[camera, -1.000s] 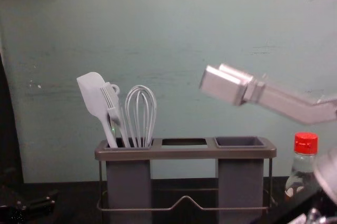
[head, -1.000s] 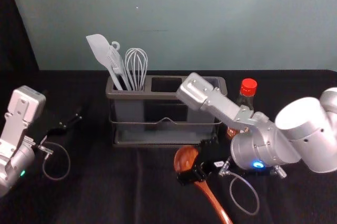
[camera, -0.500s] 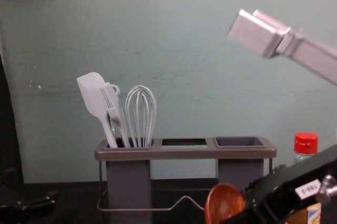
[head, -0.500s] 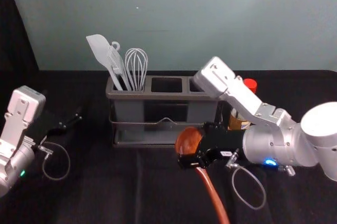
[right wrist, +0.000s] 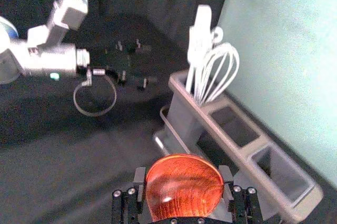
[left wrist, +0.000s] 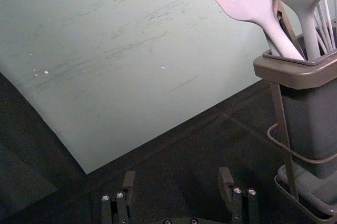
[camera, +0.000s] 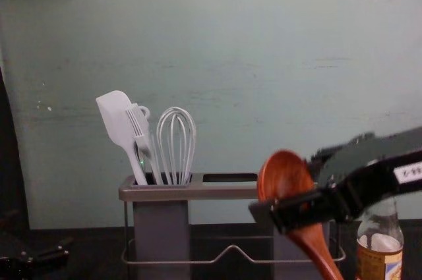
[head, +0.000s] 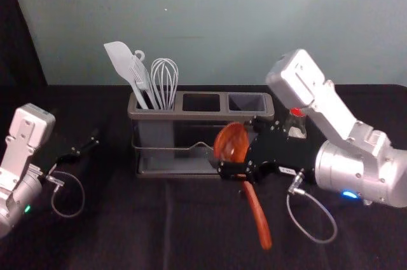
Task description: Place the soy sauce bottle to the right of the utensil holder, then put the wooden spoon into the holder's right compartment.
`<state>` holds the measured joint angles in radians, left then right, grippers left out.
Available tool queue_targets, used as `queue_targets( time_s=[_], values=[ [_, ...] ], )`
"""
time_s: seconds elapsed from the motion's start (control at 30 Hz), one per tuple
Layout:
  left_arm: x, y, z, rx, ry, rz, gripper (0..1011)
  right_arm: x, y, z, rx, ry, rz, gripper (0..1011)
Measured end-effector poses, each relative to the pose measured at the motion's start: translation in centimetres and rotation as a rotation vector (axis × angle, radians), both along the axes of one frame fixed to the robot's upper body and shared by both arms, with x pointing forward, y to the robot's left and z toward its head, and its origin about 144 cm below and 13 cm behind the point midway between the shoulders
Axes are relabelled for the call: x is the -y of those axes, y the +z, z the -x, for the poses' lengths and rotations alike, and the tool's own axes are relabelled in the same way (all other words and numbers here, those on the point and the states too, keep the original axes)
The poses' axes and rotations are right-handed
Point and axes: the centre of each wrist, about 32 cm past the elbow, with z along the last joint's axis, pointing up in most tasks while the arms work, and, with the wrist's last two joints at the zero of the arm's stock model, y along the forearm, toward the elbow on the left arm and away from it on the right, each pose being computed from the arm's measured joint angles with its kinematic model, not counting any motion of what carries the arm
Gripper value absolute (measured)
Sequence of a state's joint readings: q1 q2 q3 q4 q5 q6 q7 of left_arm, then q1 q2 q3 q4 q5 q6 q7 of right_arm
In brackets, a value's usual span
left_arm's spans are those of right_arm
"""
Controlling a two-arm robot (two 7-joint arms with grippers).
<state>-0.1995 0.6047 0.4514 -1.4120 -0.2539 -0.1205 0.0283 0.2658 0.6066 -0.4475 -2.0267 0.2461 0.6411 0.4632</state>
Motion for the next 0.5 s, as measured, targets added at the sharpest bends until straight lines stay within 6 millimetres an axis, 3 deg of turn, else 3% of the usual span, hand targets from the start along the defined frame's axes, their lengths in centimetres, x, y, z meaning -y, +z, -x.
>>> queue_targets(
  time_s=[0.17,0.5],
  values=[
    [0.0,0.0,0.0,0.000,0.000,0.000,1011,0.7,0.0,0.4,0.092,0.026,-0.046,853],
    [0.0,0.0,0.0,0.000,0.000,0.000,1012,2.6,1.0,-1.3,0.177,0.064,-0.161,854]
  ],
)
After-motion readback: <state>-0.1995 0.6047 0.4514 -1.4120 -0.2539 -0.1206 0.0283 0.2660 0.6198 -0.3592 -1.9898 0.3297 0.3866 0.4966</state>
